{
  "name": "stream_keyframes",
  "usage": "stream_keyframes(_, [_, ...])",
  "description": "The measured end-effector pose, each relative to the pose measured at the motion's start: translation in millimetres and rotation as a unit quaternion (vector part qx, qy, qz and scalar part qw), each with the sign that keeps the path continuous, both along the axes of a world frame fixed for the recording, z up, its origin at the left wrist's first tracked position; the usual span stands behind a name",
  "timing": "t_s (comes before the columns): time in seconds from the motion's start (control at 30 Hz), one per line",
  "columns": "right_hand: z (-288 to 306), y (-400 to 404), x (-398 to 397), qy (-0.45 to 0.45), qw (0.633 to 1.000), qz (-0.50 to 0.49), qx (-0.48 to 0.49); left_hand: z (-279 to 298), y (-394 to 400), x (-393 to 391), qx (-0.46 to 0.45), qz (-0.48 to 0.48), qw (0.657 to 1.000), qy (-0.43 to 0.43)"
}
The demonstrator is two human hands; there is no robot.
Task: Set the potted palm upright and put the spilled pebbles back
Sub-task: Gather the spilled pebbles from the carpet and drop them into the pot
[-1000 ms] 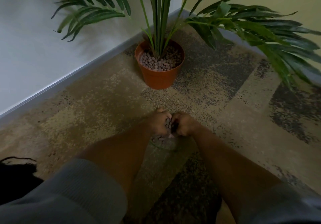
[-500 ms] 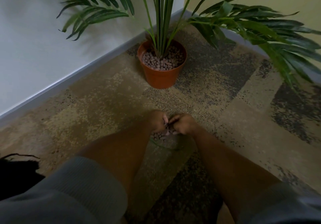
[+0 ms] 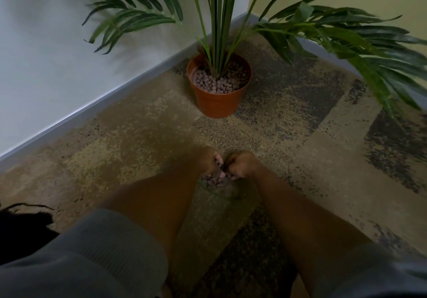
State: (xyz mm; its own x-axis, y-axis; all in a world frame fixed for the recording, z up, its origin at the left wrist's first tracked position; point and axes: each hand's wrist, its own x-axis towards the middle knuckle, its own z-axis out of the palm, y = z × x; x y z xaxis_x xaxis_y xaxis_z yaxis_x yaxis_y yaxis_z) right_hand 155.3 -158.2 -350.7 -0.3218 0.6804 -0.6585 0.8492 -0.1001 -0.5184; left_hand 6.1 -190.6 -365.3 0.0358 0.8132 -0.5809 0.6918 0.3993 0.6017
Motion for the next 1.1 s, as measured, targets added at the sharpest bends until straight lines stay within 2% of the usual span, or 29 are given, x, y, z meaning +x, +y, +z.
stream_keyframes(0.1, [1, 0, 2, 0.024, 0.999, -0.028, 0.010, 0, 1, -1, 0.017, 0.028, 0.999, 0.013])
stream_keyframes(0.13, [0, 0, 3, 0.029, 0.999, -0.036, 0.010, 4, 3, -1, -0.015, 0.022, 1.000, -0.014])
stream_keyframes(0.17, [0, 0, 4, 0.033, 0.998, -0.046, 0.004, 11, 3, -1, -0.095, -0.006, 0.992, -0.080])
stream_keyframes(0.2, [-1, 0, 5, 0.039, 0.997, -0.061, -0.007, 11, 4, -2, -0.175, -0.049, 0.972, -0.150])
stream_keyframes(0.23, [0, 0, 6, 0.056, 0.994, -0.092, -0.026, 7, 4, 0, -0.201, -0.071, 0.962, -0.170])
stream_keyframes(0.27, [1, 0, 6, 0.087, 0.985, -0.143, -0.053, 8, 4, 0, -0.201, -0.040, 0.970, -0.128])
stream_keyframes(0.33, [4, -1, 9, 0.168, 0.944, -0.257, -0.119, 7, 2, 2, -0.070, 0.089, 0.994, -0.010])
stream_keyframes(0.4, [6, -1, 13, 0.243, 0.894, -0.330, -0.182, 7, -3, 9, -0.090, 0.152, 0.979, -0.099])
stream_keyframes(0.43, [7, -1, 15, 0.278, 0.866, -0.353, -0.218, 8, -1, 11, -0.119, 0.188, 0.963, -0.152])
stream_keyframes(0.53, [4, -2, 20, 0.363, 0.791, -0.396, -0.292, 17, -1, 10, -0.126, 0.305, 0.905, -0.268])
stream_keyframes(0.63, [-2, -3, 24, 0.429, 0.723, -0.430, -0.329, 26, -3, 4, -0.160, 0.392, 0.816, -0.394])
stream_keyframes(0.7, [0, -6, 24, 0.468, 0.685, -0.441, -0.343, 30, -5, 0, -0.183, 0.416, 0.759, -0.467])
stream_keyframes(0.8, [6, -8, 21, 0.498, 0.667, -0.440, -0.337, 34, -9, -1, -0.186, 0.432, 0.713, -0.520])
stream_keyframes(0.97, [13, -1, 11, 0.476, 0.666, -0.459, -0.346, 38, -6, 1, -0.156, 0.518, 0.646, -0.538])
stream_keyframes(1.1, [21, 9, 1, 0.471, 0.681, -0.453, -0.331, 41, 1, 0, -0.129, 0.576, 0.623, -0.514])
